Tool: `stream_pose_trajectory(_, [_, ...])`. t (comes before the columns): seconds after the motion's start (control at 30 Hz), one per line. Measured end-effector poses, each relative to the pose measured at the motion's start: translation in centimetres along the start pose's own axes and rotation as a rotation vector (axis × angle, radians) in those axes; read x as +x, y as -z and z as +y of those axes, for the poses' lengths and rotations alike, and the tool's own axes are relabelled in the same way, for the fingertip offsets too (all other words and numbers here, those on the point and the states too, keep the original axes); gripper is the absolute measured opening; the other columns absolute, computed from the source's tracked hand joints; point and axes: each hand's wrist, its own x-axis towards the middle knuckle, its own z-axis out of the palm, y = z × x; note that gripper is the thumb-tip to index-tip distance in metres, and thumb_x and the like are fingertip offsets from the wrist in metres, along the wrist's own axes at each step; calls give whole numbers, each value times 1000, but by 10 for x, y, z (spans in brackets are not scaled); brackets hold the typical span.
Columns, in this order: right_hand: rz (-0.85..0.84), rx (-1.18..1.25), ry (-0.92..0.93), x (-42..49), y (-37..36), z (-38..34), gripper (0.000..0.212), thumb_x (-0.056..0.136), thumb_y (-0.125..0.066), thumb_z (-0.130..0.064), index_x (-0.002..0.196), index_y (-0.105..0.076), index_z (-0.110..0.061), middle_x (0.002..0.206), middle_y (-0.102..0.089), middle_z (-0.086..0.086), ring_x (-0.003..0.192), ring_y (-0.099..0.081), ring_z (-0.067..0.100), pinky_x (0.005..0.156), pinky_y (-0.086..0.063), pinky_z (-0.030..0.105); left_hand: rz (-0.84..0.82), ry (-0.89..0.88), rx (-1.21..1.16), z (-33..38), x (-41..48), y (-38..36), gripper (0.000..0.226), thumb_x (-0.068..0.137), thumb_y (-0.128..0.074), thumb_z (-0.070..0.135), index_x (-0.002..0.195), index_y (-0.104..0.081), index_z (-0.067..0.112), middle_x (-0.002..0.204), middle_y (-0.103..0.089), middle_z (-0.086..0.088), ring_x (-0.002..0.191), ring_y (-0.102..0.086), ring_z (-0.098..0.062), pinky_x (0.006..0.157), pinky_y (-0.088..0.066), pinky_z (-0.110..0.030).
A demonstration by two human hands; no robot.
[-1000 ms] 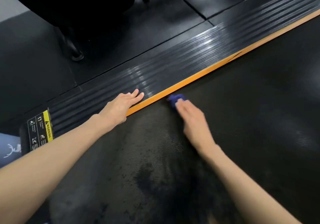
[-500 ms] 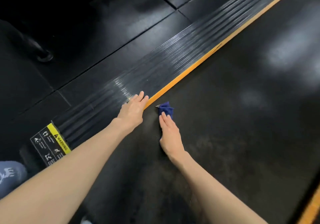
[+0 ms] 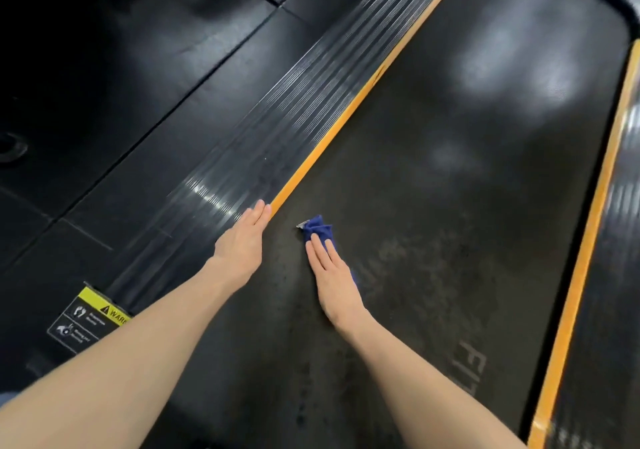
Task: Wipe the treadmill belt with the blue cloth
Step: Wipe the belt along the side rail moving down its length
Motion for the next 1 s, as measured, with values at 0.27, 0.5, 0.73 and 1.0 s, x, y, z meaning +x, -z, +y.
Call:
stream_pose_trajectory(0.27, [241,-99,168,0,-13,34,84,69,-56,9,146,-29,-7,154,-25,7,141,-26,27,114,-11,36,206,127,88,18,-10,-13,77,88,-46,2,148,-5,26,155,-9,10,116,-50,-18,61,-42,-30])
stream_pose_trajectory(0.5, [613,149,-427,13,-6,114,70,78,-54,9,144,-34,-6,151,-31,8,139,-26,25,113,-14,26,506,123,272,17,-4,-25,40,92,-44,9,130,-41,21,107,-59,-3,74,-59,-26,58,-35,-31])
stream_pose_trajectory(0.73, [509,211,63,12,-44,22,66,78,-43,10,141,-41,-9,151,-32,3,140,-27,18,110,-13,17,662,61,399,15,22,-15,17,85,-53,11,94,-63,21,81,-59,-3,75,-57,-25,60,-34,-29])
stream_pose_trajectory(1.0, [551,-95,-419,-31,3,169,59,82,-48,1,139,-42,-12,152,-30,0,133,-35,28,104,-35,35,644,107,387,16,14,-37,28,82,-52,5,104,-61,19,100,-61,-6,94,-60,-26,71,-34,-30])
